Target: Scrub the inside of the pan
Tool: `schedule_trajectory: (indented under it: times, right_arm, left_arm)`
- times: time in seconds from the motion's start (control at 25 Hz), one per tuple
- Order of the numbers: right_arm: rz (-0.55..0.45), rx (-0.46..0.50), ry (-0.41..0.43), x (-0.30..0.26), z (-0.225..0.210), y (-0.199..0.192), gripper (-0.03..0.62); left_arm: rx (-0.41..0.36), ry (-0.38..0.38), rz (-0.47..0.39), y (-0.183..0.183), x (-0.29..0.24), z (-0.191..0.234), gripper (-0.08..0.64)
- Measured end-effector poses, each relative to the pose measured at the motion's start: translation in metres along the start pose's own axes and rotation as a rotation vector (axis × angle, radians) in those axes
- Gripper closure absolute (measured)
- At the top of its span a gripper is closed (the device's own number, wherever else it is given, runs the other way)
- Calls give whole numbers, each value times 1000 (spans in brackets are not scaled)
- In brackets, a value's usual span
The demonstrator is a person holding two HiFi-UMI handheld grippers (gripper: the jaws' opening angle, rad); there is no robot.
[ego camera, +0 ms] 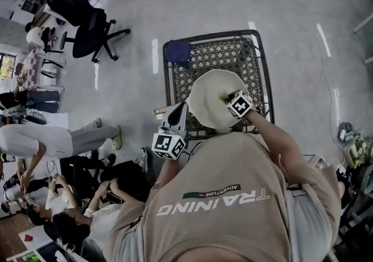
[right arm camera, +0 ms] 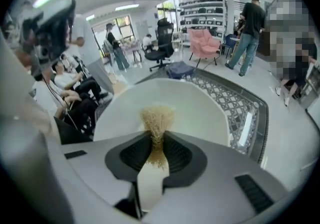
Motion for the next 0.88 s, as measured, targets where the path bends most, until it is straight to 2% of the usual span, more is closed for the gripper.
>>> schedule_trajectory:
  times: [0.16, 0.36, 0.48, 0.64, 0.88]
  right_arm:
    - [-267, 3, -41, 64, -13, 23, 505]
    - [-540, 131, -128, 147, -12, 61, 505]
    - [-673, 170, -176, 192, -7, 73, 505]
    - [-753, 150, -237, 223, 2, 67, 505]
    - [-725, 65, -298, 237, 24, 17, 505]
  left_arm:
    - [0, 4, -44, -4, -8, -1, 543]
    - [-19, -10, -63, 0, -7, 2, 543]
    - [-21, -47, -68, 6, -11, -1, 543]
    - [-41, -100, -68, 18, -16, -8, 541]
    - [-26, -162, -39, 7, -30, -16, 543]
Point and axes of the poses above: the fingertips, and each gripper's own axes: x backward along the fingers, z to its left, y out of its top, the point moved 7 cm from there along x, backward along the fingers, and after that the axes turned 13 degrees about x, right-handed, at the moved point
